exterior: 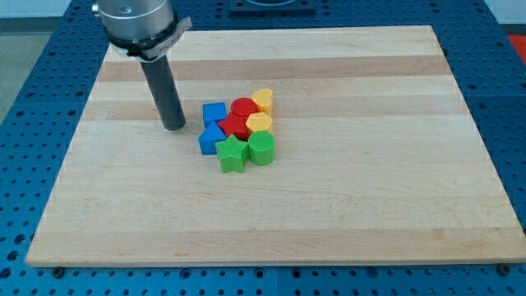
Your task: Push the blue cube to the top left of the red circle
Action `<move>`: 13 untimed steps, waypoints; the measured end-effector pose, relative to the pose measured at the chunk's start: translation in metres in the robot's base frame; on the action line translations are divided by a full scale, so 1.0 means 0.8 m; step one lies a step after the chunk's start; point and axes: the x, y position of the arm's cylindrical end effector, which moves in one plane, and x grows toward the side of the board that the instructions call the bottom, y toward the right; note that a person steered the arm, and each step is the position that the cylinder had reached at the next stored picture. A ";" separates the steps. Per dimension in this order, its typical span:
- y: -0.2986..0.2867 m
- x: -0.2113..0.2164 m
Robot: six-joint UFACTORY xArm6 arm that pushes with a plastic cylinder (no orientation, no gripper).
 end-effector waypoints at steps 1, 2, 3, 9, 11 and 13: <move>0.007 0.000; 0.083 0.000; 0.094 0.000; 0.154 -0.016; 0.175 -0.017; 0.165 -0.060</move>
